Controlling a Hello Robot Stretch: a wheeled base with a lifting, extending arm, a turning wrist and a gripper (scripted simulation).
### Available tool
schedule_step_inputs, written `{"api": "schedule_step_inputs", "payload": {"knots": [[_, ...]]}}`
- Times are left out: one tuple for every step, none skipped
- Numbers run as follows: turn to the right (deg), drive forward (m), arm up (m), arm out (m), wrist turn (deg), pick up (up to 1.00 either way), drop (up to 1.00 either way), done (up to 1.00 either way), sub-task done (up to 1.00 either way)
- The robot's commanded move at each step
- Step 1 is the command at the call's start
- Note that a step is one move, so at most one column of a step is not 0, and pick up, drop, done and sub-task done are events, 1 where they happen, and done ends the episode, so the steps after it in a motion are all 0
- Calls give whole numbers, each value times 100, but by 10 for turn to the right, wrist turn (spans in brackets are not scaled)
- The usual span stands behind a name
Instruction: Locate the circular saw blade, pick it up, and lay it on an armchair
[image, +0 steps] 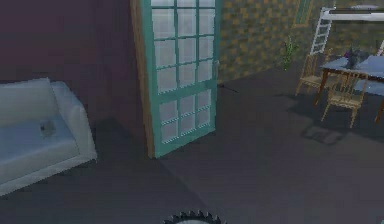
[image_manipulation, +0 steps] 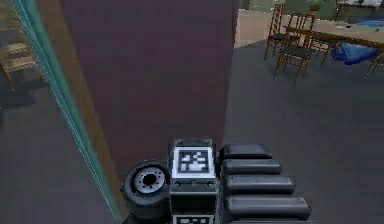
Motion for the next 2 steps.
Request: {"api": "schedule_step_inputs", "payload": {"knots": [[0, 70, 0, 0, 0, 0, 0, 0, 0], [450, 0, 0, 0, 0, 0, 0, 0, 0]]}}
